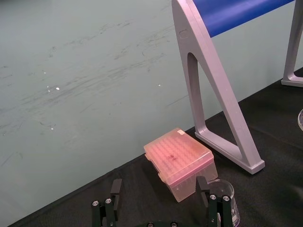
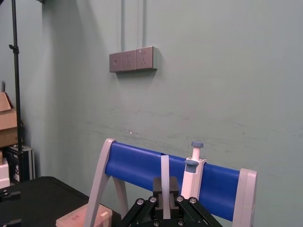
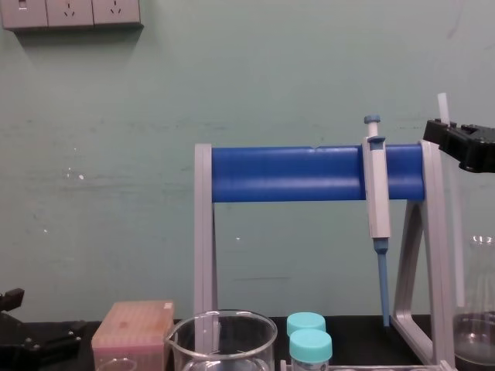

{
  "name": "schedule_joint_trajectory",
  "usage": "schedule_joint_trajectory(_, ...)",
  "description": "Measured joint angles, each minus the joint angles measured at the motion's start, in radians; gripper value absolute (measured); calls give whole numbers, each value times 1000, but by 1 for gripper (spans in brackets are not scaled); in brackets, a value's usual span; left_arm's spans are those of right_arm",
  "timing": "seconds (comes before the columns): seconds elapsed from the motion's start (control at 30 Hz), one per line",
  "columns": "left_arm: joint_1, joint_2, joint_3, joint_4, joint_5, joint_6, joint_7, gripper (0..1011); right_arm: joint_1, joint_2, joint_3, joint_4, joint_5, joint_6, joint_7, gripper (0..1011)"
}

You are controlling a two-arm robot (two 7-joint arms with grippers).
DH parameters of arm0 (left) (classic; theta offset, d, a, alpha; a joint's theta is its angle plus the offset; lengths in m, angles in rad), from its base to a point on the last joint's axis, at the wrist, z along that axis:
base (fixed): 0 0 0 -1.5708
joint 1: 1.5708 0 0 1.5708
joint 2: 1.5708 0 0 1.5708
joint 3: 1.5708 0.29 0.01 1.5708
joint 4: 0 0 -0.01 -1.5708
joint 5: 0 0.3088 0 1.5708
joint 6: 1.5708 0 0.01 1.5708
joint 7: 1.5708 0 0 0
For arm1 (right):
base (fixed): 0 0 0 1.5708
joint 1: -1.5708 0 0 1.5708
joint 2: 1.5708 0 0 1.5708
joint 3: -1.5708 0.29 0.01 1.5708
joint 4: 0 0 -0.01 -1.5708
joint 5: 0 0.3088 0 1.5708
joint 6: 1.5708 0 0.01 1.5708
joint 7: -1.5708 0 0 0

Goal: Pick up the stirring rod with one hand, then place it down.

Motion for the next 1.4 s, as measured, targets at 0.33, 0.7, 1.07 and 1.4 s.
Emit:
schedule_joint_trajectory(0.33,0,0,0,0,0,0,0,1000,-1,4,0,0,18,0,17,69)
schedule_joint_trajectory(0.7,0,0,0,0,0,0,0,1000,-4,40,-43,2,198,46,250,69)
schedule_joint_trajectory(1.07,0,0,0,0,0,0,0,1000,8,57,-112,44,220,31,326,69)
schedule_joint_trajectory(1.4,0,0,0,0,0,0,0,1000,47,49,-163,114,196,-1,324,69)
